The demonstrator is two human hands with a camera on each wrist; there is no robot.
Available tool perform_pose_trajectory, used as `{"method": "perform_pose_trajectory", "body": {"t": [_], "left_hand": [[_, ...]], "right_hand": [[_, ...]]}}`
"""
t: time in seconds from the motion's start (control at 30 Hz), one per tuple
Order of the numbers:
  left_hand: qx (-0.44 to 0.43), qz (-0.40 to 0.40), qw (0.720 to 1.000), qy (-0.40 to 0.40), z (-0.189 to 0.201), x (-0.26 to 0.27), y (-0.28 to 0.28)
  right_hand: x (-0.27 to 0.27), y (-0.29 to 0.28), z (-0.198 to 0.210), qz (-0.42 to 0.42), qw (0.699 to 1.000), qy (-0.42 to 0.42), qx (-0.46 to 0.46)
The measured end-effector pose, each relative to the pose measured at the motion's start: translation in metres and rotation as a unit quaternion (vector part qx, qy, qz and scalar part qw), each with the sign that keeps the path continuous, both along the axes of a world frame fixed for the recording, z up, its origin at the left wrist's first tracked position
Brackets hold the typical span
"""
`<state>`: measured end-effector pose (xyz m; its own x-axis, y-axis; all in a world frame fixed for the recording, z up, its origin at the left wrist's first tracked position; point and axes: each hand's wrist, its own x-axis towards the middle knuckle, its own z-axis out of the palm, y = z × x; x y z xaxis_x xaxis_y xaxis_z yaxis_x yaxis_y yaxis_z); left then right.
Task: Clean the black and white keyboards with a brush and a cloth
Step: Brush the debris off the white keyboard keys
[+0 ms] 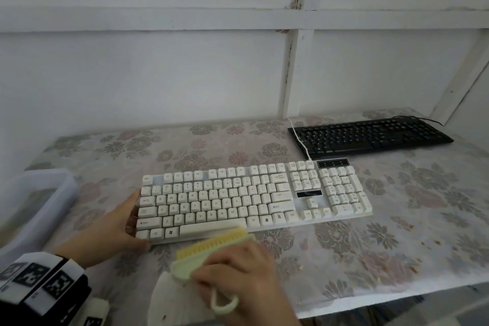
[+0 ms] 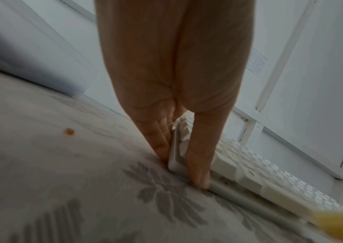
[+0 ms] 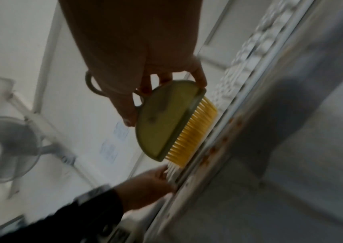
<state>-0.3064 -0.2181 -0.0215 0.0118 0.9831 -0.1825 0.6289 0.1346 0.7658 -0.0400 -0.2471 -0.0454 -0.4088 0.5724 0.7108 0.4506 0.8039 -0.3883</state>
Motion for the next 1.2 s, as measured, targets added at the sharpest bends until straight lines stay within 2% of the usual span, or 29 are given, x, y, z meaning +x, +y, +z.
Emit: {"method": "perform_pose_trajectory", "body": {"t": [0.13, 0.23, 0.43, 0.6, 0.9, 1.03, 1.2], "left_hand": [[-0.007, 0.002, 1.0, -0.013, 0.001, -0.001, -0.001], [0.001, -0.002, 1.0, -0.008, 0.005, 0.002, -0.002], [-0.023, 0.033, 0.999, 0.003, 0.003, -0.002, -0.002], [-0.028, 0.072, 0.997, 0.009, 0.012, 0.014, -0.001], [-0.057, 0.045, 0.997, 0.002, 0.012, 0.006, 0.002], [-0.065, 0.038, 0.996, 0.039, 0.012, 0.002, 0.003], [-0.04, 0.023, 0.988, 0.144, 0.019, 0.01, 0.004]], "right_hand": [[-0.026, -0.012, 0.001, -0.009, 0.998, -0.049, 0.026], [-0.021, -0.012, 0.002, -0.015, 0.999, -0.032, 0.027], [0.015, 0.0, -0.003, -0.005, 0.999, 0.028, -0.026], [0.025, 0.004, -0.009, -0.007, 0.999, 0.042, -0.005], [0.044, 0.004, -0.005, -0.022, 0.998, 0.049, -0.012], [0.06, 0.006, 0.0, -0.02, 0.997, 0.069, -0.017], [0.085, 0.01, 0.008, -0.015, 0.987, 0.144, -0.064]]}}
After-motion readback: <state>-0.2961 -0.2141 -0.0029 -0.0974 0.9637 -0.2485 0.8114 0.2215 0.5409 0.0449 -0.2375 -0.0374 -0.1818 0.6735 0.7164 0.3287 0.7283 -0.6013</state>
